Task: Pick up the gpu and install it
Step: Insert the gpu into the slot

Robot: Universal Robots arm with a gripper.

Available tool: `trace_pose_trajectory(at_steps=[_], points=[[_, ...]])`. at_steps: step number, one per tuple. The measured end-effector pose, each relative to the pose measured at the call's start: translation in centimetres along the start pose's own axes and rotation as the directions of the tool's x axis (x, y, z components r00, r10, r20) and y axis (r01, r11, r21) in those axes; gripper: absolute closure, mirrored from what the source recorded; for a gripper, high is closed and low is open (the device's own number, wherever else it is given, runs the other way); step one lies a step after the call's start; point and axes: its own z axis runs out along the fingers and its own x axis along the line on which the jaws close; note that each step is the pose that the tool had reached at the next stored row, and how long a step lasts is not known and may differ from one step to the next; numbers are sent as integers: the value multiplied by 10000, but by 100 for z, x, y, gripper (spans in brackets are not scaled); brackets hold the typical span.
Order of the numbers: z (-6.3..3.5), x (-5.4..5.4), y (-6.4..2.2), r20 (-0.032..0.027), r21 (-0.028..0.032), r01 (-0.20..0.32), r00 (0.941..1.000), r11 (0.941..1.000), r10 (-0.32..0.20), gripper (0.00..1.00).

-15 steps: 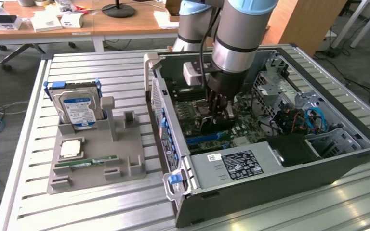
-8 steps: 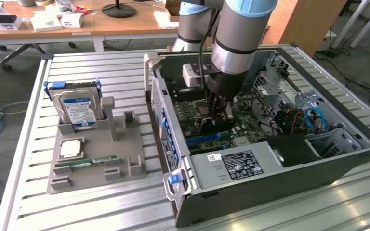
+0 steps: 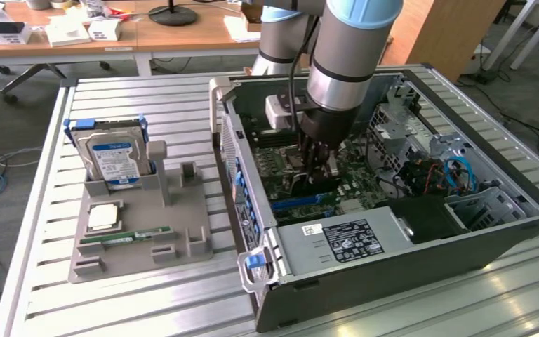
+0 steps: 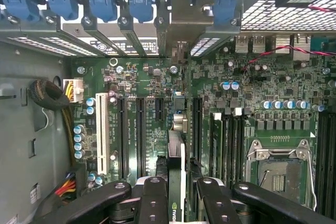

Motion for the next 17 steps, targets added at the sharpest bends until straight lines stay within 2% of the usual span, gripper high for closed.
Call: trace_pose_trajectory(at_steps=[17], points=[[42,1,2,0,0,0,10000,10000,0,74]])
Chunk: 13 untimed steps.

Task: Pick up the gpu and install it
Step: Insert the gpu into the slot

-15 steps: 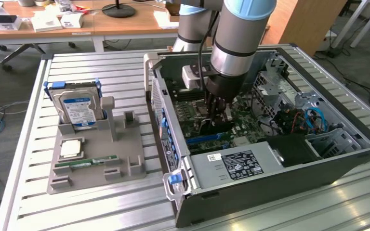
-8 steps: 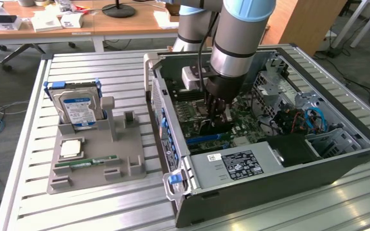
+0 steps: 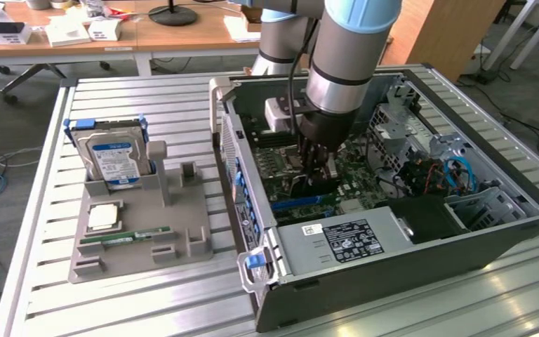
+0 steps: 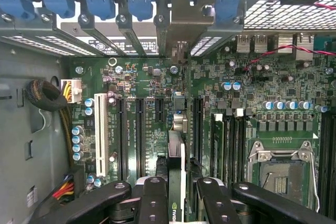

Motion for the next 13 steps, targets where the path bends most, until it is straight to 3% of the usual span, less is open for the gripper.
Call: trace_pose_trajectory(at_steps=[13], points=[[22,0,2,1,1,-2,10000,10000,2,74]])
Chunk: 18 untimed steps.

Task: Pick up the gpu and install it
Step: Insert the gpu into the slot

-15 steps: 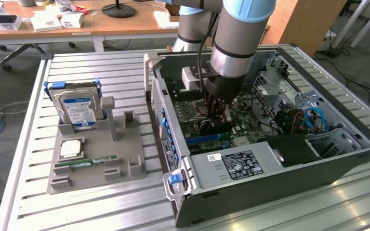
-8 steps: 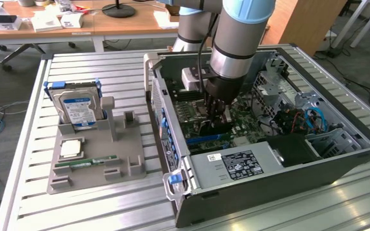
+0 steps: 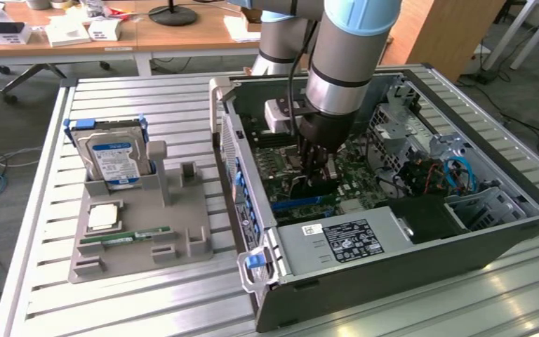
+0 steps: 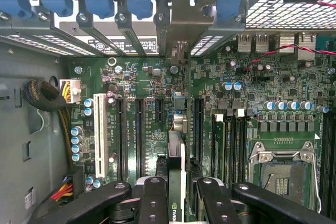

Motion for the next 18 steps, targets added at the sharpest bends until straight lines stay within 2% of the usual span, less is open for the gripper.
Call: trace_pose_trajectory(at_steps=[18], points=[[33,1,5,-1,0,1,10000,10000,-1,74]])
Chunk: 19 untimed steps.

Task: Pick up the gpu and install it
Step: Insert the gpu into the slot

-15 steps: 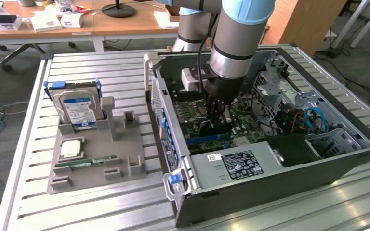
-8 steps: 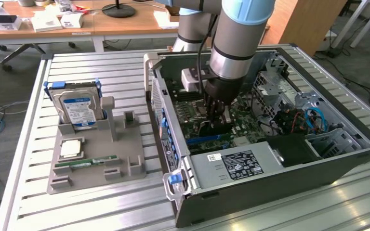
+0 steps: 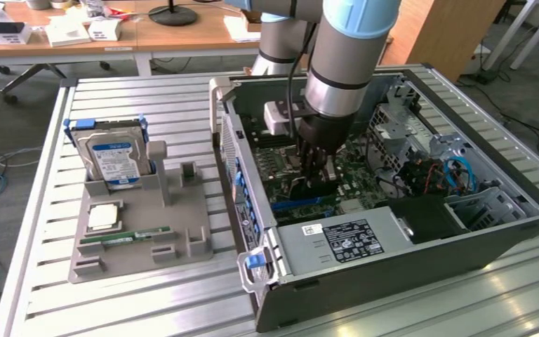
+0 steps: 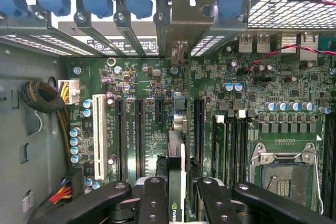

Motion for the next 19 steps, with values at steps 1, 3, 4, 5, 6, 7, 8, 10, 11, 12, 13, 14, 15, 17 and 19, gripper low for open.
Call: trace_pose_trajectory(at_steps=[1,3,4,5,6,7,8,10,11,12,13,14,15,17,19], points=[[3,0,0,0,0,0,10000,10000,0,74],[6,1,0,-2,-1,0,10000,10000,0,74],[6,0,0,-2,-1,0,10000,10000,0,74],[7,0,0,-1,-1,0,10000,10000,0,74],[8,0,0,0,0,0,10000,10000,0,74],[9,0,0,0,0,0,10000,10000,0,74],[12,0,0,1,0,0,10000,10000,0,74],[24,0,0,0,0,0,10000,10000,0,74],[25,1,0,-3,-2,0,10000,10000,0,74],[29,0,0,1,-1,0,10000,10000,0,74],[32,0,0,1,0,0,10000,10000,0,74],[36,0,0,2,0,0,10000,10000,0,74],[37,1,0,-1,0,0,10000,10000,0,74],[37,1,0,-2,-1,0,10000,10000,0,74],[41,1,0,0,-1,0,10000,10000,0,74]])
